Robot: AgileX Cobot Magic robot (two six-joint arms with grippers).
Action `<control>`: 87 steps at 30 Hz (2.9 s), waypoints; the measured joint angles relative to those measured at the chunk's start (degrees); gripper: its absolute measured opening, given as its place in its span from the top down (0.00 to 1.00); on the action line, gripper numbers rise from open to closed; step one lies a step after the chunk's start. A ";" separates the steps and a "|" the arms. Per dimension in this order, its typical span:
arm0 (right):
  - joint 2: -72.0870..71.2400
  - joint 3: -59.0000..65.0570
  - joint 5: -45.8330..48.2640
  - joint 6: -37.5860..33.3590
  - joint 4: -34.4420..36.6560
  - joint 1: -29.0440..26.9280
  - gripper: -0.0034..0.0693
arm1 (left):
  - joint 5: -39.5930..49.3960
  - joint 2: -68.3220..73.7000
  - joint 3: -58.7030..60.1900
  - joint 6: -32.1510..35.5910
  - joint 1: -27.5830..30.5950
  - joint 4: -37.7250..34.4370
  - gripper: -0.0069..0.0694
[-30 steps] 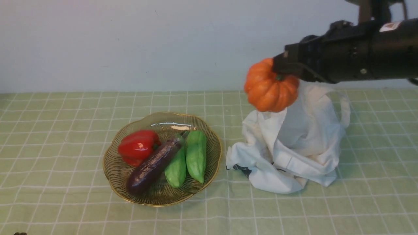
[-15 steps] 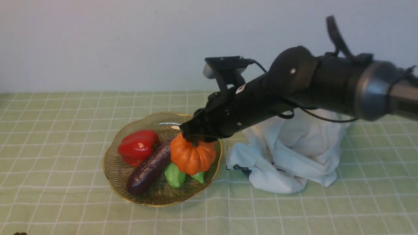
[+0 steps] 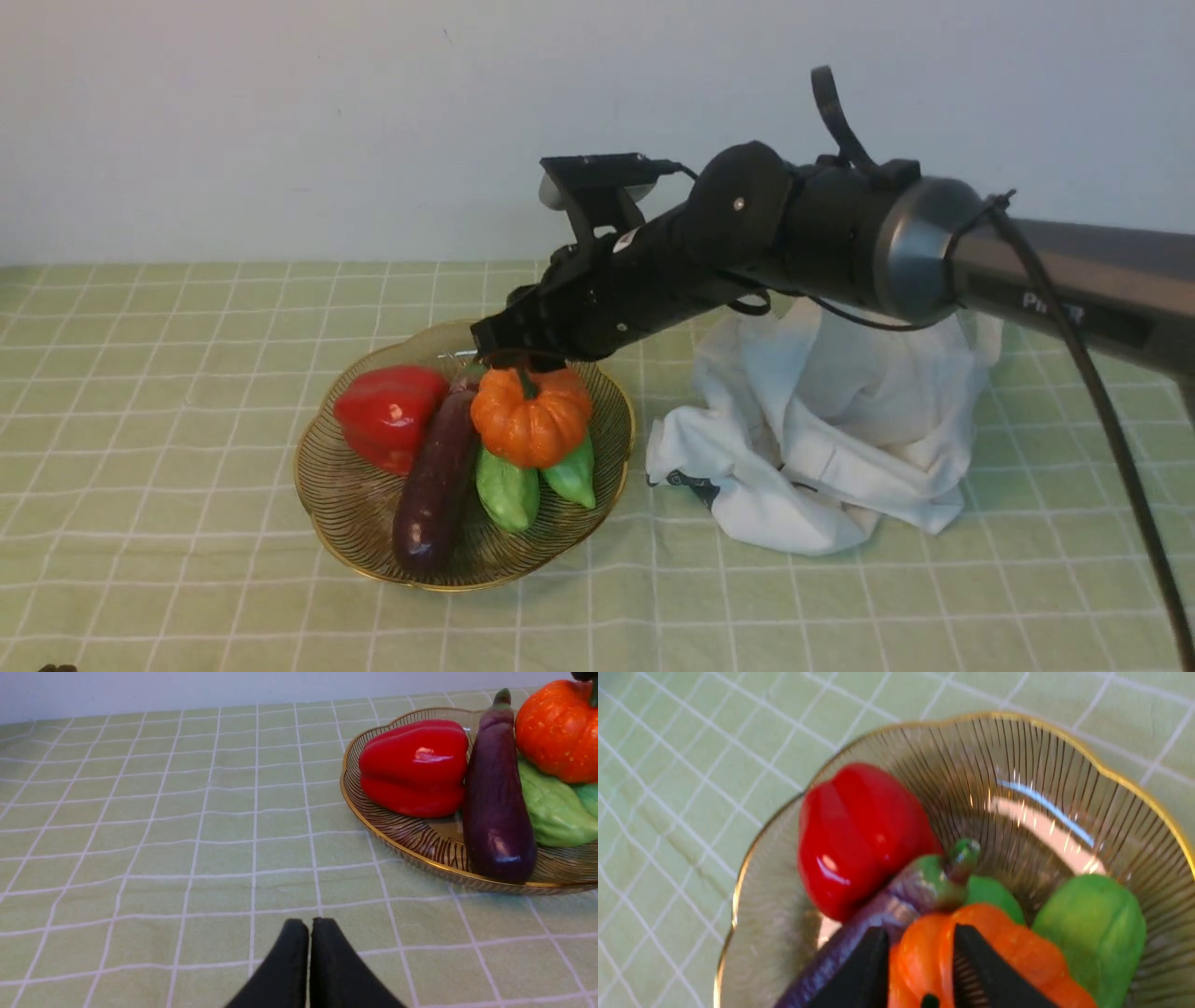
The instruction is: Take vegetables from bag on green coffee tablecloth place on plate.
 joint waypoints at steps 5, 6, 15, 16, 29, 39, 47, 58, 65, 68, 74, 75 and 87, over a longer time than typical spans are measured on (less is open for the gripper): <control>-0.05 -0.18 0.11 0.00 0.00 0.00 0.35 | 0.00 0.00 0.00 0.00 0.00 0.00 0.92; -0.24 -0.18 0.36 0.00 0.00 -0.06 0.31 | 0.00 0.00 0.00 0.00 0.00 0.00 0.92; -15.77 -0.13 6.90 7.44 -8.61 -7.58 0.34 | 0.00 0.00 0.00 0.00 0.00 0.00 0.92; -18.26 -0.13 8.04 9.45 -10.47 -8.70 0.39 | 0.00 0.00 0.00 0.00 0.00 0.00 0.92; -67.90 7.14 12.60 32.91 -46.30 -13.55 0.97 | 0.00 0.00 0.00 0.00 0.00 0.00 0.92; -107.09 40.92 -3.00 41.41 -53.75 -13.61 0.97 | 0.00 0.00 0.00 0.00 0.00 0.00 0.92; -111.99 49.63 -3.21 41.84 -49.53 -13.61 0.97 | 0.00 0.00 0.00 0.00 0.00 0.00 0.92; -115.37 55.23 -2.16 41.91 -49.38 -13.61 0.97 | 0.00 0.00 0.00 0.00 0.00 0.00 0.92; -115.42 58.12 -4.32 39.66 -47.20 -13.61 0.97 | 0.00 0.00 0.00 0.00 0.00 0.00 0.92; -115.42 61.07 -7.81 35.14 -42.48 -13.61 0.97 | 0.00 0.00 0.00 0.00 0.00 0.00 0.92; -115.42 69.95 -16.13 18.77 -27.39 -13.61 0.97 | 0.00 0.00 0.00 0.00 0.00 0.00 0.92; -115.42 71.16 -16.48 17.29 -26.12 -13.61 0.97 | 0.00 0.00 0.00 0.00 0.00 0.00 0.92; -118.66 89.48 -16.03 14.24 -31.42 -21.79 0.97 | 0.00 0.00 0.00 0.00 0.00 0.00 0.92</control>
